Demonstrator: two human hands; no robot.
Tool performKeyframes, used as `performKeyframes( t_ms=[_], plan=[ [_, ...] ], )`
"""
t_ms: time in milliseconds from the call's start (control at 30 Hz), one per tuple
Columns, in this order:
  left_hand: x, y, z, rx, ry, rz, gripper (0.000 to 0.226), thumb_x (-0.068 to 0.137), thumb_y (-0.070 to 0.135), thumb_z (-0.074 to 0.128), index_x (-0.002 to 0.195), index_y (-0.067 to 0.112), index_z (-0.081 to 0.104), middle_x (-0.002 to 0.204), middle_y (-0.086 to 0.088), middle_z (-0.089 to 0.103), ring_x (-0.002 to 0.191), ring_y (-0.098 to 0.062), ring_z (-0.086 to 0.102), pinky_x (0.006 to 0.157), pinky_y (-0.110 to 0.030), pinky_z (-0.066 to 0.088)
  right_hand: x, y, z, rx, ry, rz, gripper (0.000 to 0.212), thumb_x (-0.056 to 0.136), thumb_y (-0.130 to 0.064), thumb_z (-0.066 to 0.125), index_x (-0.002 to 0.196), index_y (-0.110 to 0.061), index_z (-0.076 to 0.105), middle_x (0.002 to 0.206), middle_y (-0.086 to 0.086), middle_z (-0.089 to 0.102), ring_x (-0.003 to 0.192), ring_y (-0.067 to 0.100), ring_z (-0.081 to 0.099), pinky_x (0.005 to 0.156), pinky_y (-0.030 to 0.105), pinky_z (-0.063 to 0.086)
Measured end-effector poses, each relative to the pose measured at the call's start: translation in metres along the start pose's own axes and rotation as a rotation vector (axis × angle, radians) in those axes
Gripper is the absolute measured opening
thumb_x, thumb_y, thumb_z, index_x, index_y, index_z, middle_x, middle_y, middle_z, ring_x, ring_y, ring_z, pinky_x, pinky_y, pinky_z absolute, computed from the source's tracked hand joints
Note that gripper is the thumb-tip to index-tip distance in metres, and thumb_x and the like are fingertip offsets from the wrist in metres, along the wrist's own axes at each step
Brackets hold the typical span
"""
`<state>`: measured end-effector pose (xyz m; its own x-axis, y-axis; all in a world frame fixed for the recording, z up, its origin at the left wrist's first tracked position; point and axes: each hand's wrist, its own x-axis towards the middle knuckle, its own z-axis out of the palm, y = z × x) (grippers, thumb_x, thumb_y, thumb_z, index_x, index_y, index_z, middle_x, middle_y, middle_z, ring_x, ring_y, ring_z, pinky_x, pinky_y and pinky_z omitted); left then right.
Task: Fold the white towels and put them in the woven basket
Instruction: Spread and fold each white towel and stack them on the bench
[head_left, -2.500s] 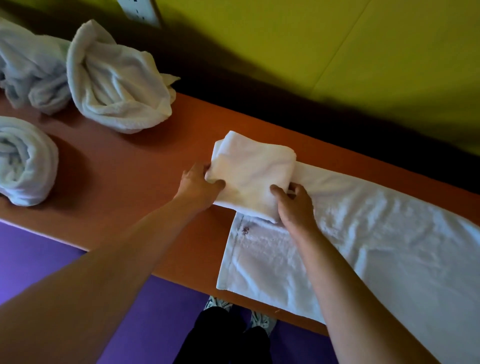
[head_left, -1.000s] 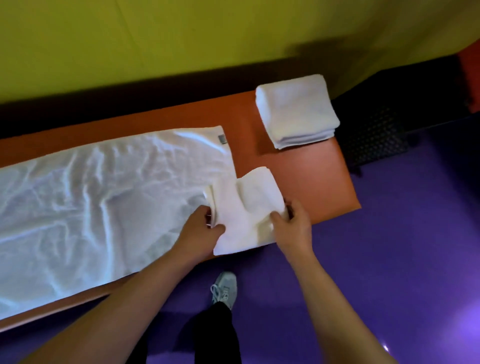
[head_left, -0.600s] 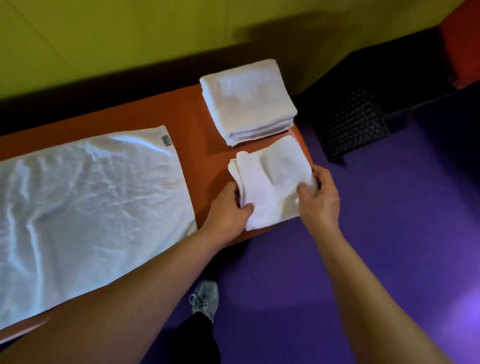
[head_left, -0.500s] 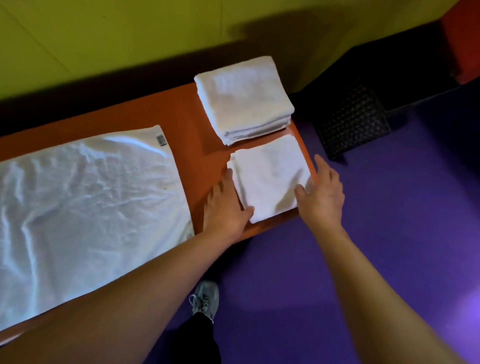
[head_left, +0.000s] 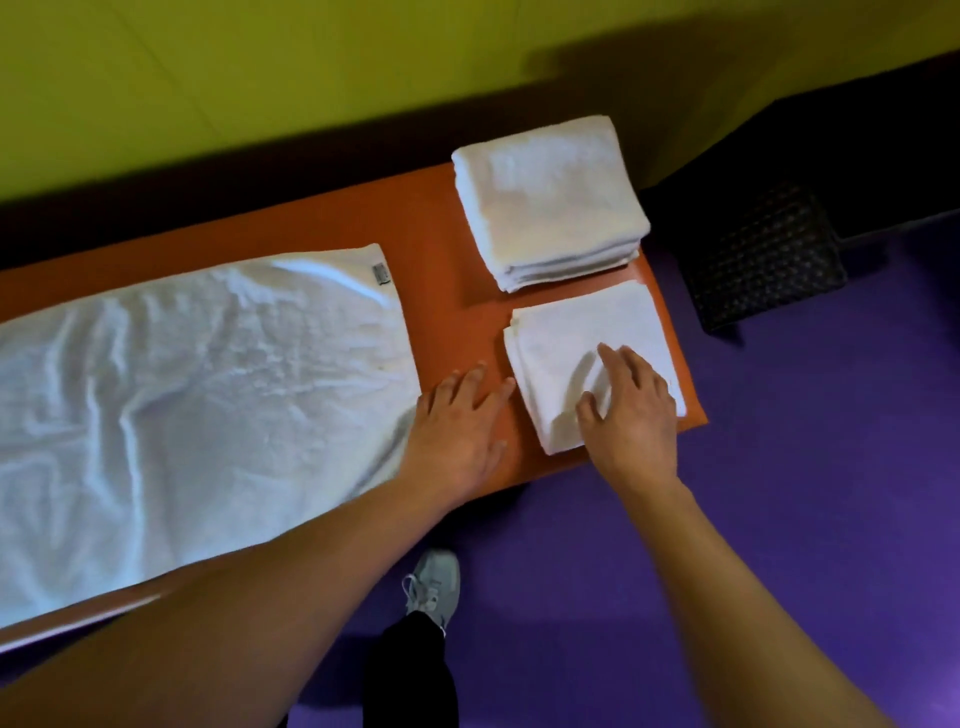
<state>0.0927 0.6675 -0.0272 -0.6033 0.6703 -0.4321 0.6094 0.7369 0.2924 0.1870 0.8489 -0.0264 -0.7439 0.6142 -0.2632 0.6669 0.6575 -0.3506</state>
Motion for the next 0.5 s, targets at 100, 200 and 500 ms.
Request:
performKeyframes(
  t_ms=[100, 200, 500],
  plan=[
    [-0.034, -0.037, 0.004, -0.009, -0.005, -0.059, 0.069, 0.094, 0.042, 0.058, 0.156, 0.032, 0.028, 0.164, -0.006, 0.024, 0.148, -0.032, 0.027, 0.115, -0.047, 0.03, -0.003, -0.034, 0.014, 0.006, -0.003, -0.107, 0.058, 0.094, -0.024, 0.061, 0.149, -0.021, 0.044, 0.153, 0.009, 0.044, 0.137, 0.031, 0.042, 0.109, 0.048, 0.039],
    [-0.07, -0.073, 0.015, -0.01, -0.016, -0.104, 0.066, 0.085, 0.039, 0.071, 0.146, 0.024, 0.048, 0.156, -0.01, 0.04, 0.137, -0.036, 0.044, 0.106, -0.049, 0.042, -0.004, -0.071, 0.032, 0.014, -0.051, -0.196, 0.054, 0.093, -0.025, 0.062, 0.145, -0.019, 0.049, 0.145, 0.009, 0.05, 0.129, 0.032, 0.048, 0.106, 0.047, 0.042],
    [-0.09, -0.096, 0.036, 0.017, 0.03, -0.124, 0.072, 0.05, 0.015, 0.089, 0.114, 0.028, 0.059, 0.125, -0.007, 0.053, 0.097, -0.031, 0.057, 0.074, -0.046, 0.051, 0.03, -0.157, 0.072, 0.096, -0.204, -0.315, 0.042, 0.096, -0.028, 0.058, 0.137, -0.019, 0.055, 0.131, 0.01, 0.06, 0.119, 0.031, 0.057, 0.101, 0.049, 0.048]
  ],
)
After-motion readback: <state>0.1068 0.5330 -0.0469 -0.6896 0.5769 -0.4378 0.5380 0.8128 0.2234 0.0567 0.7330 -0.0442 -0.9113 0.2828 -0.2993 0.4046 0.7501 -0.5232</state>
